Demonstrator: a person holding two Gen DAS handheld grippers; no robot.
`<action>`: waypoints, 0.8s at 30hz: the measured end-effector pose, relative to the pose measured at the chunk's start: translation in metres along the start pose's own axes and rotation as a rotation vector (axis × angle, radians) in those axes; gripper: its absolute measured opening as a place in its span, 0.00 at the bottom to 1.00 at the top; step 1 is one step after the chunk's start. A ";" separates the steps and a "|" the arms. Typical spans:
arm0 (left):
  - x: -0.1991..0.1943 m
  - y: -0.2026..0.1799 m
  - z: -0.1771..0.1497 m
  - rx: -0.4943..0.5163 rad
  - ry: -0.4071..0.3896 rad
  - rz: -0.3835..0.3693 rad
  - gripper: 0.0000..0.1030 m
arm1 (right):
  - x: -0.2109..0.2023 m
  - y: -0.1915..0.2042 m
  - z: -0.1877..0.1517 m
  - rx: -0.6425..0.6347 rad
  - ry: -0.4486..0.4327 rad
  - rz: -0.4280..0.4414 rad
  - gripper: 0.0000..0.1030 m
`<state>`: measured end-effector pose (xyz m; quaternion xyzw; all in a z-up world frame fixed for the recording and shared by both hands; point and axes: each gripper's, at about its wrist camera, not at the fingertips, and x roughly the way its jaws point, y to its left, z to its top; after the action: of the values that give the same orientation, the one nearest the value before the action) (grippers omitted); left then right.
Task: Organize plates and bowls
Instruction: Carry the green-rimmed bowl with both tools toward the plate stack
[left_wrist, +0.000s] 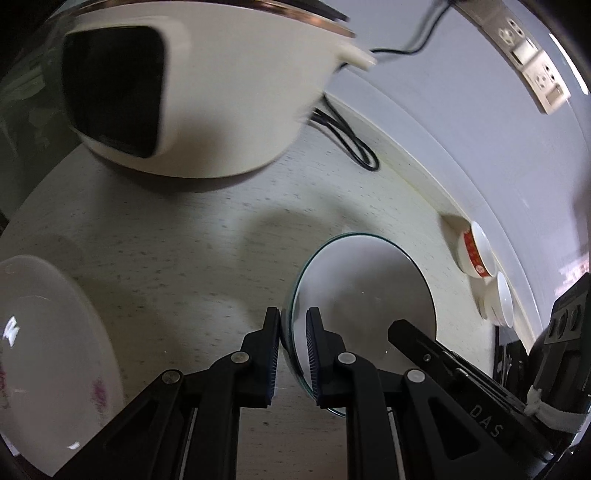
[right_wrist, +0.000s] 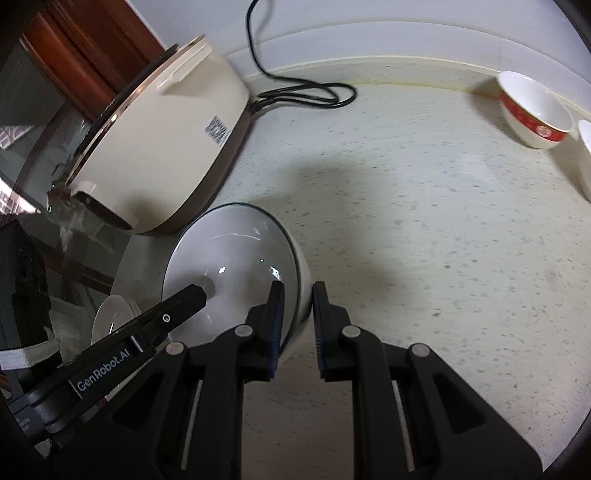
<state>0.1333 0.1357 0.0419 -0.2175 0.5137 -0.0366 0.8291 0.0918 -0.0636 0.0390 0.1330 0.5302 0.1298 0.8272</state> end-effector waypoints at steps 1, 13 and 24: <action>-0.001 0.003 0.001 -0.006 -0.003 0.004 0.14 | 0.003 0.004 0.000 -0.007 0.007 0.002 0.18; 0.003 0.025 0.003 -0.054 0.011 0.072 0.14 | 0.025 0.018 0.002 -0.025 0.071 0.024 0.18; 0.006 0.028 0.006 -0.057 0.027 0.093 0.14 | 0.028 0.015 0.002 0.016 0.086 0.043 0.20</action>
<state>0.1366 0.1608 0.0280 -0.2162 0.5351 0.0137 0.8165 0.1036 -0.0394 0.0215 0.1453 0.5635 0.1486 0.7995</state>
